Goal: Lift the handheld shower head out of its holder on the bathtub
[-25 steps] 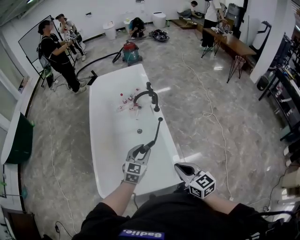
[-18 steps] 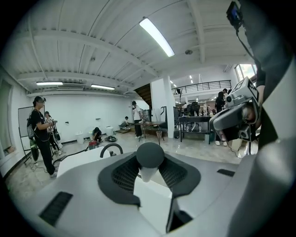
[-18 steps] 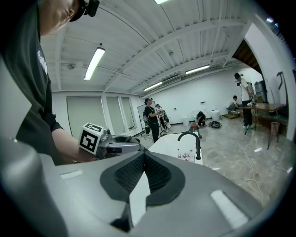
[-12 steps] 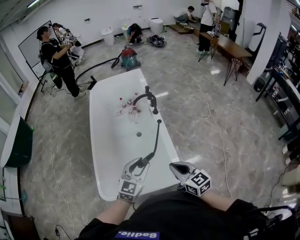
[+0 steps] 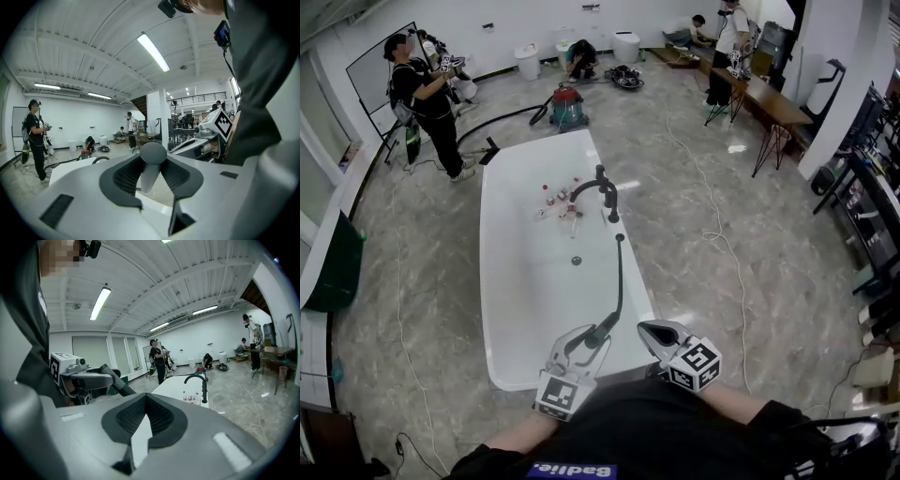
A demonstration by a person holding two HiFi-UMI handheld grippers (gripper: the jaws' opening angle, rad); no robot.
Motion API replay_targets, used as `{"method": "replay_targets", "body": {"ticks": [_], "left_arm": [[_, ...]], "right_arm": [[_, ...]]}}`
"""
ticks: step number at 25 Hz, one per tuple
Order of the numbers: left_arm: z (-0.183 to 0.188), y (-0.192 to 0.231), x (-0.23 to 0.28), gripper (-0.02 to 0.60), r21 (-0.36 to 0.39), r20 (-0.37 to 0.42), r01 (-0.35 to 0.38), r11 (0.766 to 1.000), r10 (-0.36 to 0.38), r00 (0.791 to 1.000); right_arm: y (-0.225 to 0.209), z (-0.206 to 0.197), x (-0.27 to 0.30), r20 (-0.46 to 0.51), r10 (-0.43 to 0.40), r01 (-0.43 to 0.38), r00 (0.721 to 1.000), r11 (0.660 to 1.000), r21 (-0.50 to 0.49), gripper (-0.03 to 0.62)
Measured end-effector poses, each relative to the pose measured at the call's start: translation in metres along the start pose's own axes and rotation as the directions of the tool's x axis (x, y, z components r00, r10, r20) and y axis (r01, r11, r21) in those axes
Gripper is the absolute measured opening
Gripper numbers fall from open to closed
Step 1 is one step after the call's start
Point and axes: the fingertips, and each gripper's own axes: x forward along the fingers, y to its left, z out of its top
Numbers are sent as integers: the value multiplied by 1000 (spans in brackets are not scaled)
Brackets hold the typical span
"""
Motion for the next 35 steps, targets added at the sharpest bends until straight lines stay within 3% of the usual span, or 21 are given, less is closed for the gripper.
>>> {"method": "replay_targets", "body": {"ticks": [8, 17, 35], "left_arm": [[-5, -12, 8, 135, -28, -10, 15, 999, -15, 1000], [-6, -17, 19, 135, 12, -23, 30, 999, -30, 999], [4, -12, 28, 135, 10, -5, 33, 999, -33, 999]], "right_arm": [[-6, -3, 0, -14, 6, -6, 1000, 1000, -13, 2], [-14, -2, -5, -7, 3, -4, 1000, 1000, -23, 2], [-21, 1, 3, -17, 31, -32, 999, 999, -27, 1]]}}
